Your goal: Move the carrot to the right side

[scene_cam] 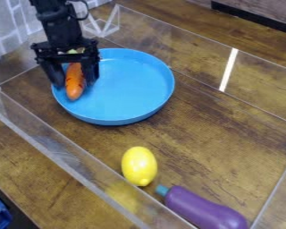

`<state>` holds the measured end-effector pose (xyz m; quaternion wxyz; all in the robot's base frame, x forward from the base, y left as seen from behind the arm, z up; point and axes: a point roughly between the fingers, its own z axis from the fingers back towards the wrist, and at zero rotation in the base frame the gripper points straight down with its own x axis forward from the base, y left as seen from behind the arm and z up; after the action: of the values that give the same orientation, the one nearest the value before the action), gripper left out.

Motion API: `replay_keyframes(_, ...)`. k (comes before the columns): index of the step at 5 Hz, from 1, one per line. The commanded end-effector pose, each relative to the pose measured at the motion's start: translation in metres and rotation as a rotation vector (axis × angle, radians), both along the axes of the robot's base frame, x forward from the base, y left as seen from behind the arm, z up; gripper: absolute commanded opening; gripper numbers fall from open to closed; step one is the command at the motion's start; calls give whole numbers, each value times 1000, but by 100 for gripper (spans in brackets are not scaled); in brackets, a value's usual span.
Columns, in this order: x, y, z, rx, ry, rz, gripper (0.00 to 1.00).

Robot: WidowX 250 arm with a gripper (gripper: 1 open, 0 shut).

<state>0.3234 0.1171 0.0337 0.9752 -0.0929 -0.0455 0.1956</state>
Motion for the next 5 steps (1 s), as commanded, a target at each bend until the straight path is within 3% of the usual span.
replay_keyframes(1,8,15,13,33,-57,29,0)
replay_keyframes(5,11,-3,39,72,-38,-51,0)
